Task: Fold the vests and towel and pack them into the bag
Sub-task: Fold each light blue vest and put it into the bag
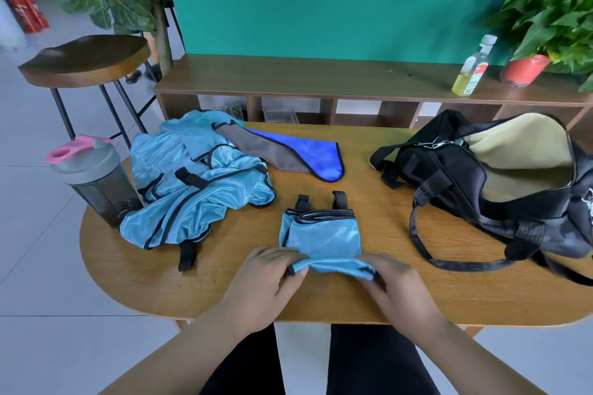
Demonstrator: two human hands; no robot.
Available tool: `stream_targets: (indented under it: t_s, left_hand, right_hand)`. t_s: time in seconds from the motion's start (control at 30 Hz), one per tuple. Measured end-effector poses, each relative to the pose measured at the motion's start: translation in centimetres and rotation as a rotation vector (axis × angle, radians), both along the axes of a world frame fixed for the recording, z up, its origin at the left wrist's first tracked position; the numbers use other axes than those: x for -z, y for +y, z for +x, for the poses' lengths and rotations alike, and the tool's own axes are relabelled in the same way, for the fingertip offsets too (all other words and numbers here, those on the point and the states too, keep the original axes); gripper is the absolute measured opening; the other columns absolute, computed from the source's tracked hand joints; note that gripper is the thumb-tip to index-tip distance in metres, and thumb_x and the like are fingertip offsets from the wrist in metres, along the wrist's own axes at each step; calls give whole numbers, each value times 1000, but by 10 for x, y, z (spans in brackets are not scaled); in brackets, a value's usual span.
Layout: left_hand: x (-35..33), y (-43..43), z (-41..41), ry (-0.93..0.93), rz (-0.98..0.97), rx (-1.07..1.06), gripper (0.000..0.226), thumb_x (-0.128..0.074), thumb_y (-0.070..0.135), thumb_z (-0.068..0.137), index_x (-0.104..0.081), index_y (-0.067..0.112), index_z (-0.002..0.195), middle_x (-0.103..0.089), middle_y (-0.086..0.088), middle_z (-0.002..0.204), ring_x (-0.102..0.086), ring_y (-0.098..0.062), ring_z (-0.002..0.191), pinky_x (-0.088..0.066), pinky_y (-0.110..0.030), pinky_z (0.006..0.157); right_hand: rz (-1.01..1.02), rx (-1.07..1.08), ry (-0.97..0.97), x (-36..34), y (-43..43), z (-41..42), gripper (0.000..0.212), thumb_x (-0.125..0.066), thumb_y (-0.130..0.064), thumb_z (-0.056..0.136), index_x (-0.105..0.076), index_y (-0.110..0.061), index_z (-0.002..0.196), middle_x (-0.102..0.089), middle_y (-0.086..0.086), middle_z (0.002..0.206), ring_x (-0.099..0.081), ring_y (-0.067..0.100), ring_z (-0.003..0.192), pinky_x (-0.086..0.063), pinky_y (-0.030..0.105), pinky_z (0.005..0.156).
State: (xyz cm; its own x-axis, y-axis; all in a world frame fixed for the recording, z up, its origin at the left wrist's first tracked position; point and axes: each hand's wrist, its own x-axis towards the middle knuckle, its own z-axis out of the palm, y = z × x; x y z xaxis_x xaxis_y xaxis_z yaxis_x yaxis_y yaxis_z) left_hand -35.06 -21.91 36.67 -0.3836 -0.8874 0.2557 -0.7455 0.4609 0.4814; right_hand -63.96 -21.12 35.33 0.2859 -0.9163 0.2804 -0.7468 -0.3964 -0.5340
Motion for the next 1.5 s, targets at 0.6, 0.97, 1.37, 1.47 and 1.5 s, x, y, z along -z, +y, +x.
stream_targets:
  t_s: [0.6,0.97,1.37,1.47,1.5]
  left_hand:
    - [9,-39,-23,260,306,-480,60,-54,61,100,-47,16,61,-45,6,53,-43,-14,50,-38,-35,53]
    - [15,-42,-29,-195,-196,-126,39,-55,30,104,-56,29,143,-52,10,140,-45,-17,136,-40,-42,113]
    - [12,-59,-21,-346,49,-91,63,-39,57,105,-34,28,161,-36,13,159,-36,-17,143,-33,-39,119]
    - [2,-57,-27,-403,-66,-112,61,-45,51,104,-39,22,158,-42,7,155,-34,-23,144,-32,-42,121]
    - [-2,-55,-31,-389,-148,-97,57,-50,44,103,-45,20,155,-47,4,152,-35,-24,144,-32,-42,122]
  right_hand:
    - [365,474,-105,-17,-49,43,28,-45,-49,108,-55,-24,101,-62,-1,71,-58,14,58,-37,26,44]
    - [216,504,132,-4,-51,51,38,-43,-53,107,-44,-46,144,-49,-5,119,-59,12,75,-49,28,55]
    - [28,478,238,14,-54,44,32,-45,-48,106,-61,-34,129,-52,-6,113,-52,15,101,-55,34,76]
    - [52,466,243,12,-58,43,31,-42,-49,106,-60,-36,127,-53,-8,113,-53,15,100,-54,33,75]
    - [57,465,239,11,-58,42,30,-42,-49,106,-60,-37,126,-53,-8,113,-53,15,100,-54,34,74]
